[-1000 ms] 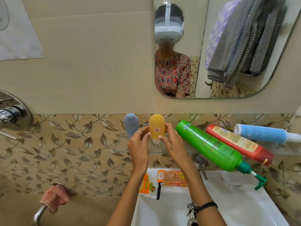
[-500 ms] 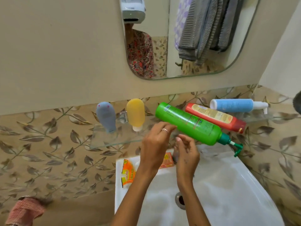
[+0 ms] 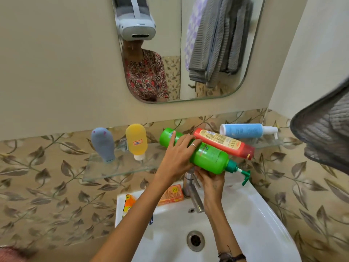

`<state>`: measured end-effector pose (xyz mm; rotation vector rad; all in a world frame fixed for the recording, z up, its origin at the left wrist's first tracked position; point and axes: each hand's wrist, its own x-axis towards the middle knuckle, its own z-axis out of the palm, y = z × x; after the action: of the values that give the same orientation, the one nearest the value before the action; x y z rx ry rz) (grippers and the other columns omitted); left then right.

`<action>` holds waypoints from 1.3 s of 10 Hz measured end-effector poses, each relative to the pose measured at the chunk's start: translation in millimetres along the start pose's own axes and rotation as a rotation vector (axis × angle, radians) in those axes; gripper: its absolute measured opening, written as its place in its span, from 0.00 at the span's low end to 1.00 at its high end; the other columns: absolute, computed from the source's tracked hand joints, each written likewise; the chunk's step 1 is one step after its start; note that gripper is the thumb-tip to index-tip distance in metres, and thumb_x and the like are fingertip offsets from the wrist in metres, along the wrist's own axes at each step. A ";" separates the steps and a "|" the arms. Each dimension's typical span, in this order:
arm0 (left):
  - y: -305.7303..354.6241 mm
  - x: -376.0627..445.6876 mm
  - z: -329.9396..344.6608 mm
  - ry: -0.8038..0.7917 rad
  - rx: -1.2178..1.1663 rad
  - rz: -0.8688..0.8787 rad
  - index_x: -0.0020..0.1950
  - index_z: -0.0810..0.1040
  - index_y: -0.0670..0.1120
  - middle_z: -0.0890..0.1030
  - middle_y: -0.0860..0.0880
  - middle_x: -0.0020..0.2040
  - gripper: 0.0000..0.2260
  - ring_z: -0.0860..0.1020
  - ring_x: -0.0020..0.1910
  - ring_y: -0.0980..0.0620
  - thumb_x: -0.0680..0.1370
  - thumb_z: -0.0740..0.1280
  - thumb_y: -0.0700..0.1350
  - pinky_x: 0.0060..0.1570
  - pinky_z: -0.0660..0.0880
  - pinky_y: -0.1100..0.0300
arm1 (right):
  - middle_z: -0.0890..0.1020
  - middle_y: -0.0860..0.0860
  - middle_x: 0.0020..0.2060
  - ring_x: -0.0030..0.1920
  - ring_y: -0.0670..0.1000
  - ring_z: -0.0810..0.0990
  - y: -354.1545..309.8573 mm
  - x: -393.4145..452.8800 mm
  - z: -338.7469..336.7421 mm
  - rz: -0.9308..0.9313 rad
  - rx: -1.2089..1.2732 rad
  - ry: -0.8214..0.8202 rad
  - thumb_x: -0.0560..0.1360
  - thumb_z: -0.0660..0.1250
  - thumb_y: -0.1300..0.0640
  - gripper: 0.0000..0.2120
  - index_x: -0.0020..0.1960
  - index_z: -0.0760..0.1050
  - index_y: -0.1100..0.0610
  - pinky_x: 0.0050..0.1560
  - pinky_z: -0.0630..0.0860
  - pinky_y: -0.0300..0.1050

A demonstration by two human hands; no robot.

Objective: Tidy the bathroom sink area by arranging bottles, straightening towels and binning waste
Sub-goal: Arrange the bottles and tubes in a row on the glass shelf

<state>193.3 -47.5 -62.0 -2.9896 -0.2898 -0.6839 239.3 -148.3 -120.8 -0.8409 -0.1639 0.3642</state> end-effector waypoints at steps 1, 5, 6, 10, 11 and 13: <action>7.8 -1.4 -8.0 0.094 0.076 0.052 0.59 0.78 0.45 0.81 0.43 0.55 0.25 0.79 0.57 0.45 0.63 0.75 0.45 0.61 0.60 0.25 | 0.82 0.51 0.46 0.47 0.50 0.81 -1.5 -3.0 -7.1 -0.028 -0.121 -0.013 0.69 0.67 0.75 0.20 0.52 0.74 0.53 0.46 0.81 0.42; 21.8 3.5 -66.9 0.255 -0.533 -0.167 0.60 0.77 0.50 0.83 0.47 0.51 0.22 0.79 0.49 0.46 0.67 0.71 0.54 0.47 0.75 0.52 | 0.84 0.44 0.46 0.49 0.44 0.82 -69.2 14.5 8.1 -0.185 -0.352 -0.443 0.72 0.69 0.48 0.10 0.53 0.78 0.46 0.43 0.78 0.34; 26.9 13.3 -89.6 0.295 -0.758 -0.267 0.48 0.79 0.41 0.82 0.40 0.40 0.20 0.77 0.37 0.48 0.64 0.73 0.54 0.38 0.74 0.48 | 0.84 0.42 0.49 0.50 0.41 0.81 -96.4 23.3 25.2 -0.172 -0.358 -0.645 0.68 0.68 0.43 0.16 0.56 0.76 0.42 0.41 0.75 0.29; 33.3 29.5 -114.9 0.241 -1.210 -0.370 0.48 0.80 0.53 0.85 0.53 0.44 0.08 0.83 0.43 0.58 0.71 0.72 0.44 0.40 0.77 0.70 | 0.84 0.41 0.48 0.51 0.43 0.82 -115.3 36.5 48.7 -0.047 -0.497 -0.884 0.64 0.75 0.53 0.21 0.55 0.75 0.46 0.45 0.78 0.33; 28.8 28.3 -112.5 0.255 -1.231 -0.301 0.59 0.74 0.56 0.84 0.55 0.51 0.17 0.82 0.50 0.58 0.72 0.70 0.45 0.45 0.78 0.66 | 0.83 0.40 0.48 0.50 0.42 0.82 -114.6 34.8 49.6 -0.058 -0.455 -0.829 0.61 0.76 0.49 0.22 0.54 0.76 0.43 0.43 0.77 0.31; 20.0 -14.8 -72.5 0.127 -0.884 -0.198 0.69 0.38 0.71 0.61 0.62 0.71 0.51 0.68 0.68 0.64 0.65 0.75 0.54 0.64 0.70 0.65 | 0.84 0.46 0.51 0.52 0.47 0.83 -117.9 39.6 50.4 -0.034 -0.381 -0.796 0.64 0.76 0.50 0.22 0.56 0.75 0.46 0.44 0.79 0.37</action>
<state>153.3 -76.9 -3.6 -3.7316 -0.3481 -1.3072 291.1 -170.1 1.0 -1.0280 -1.0111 0.6346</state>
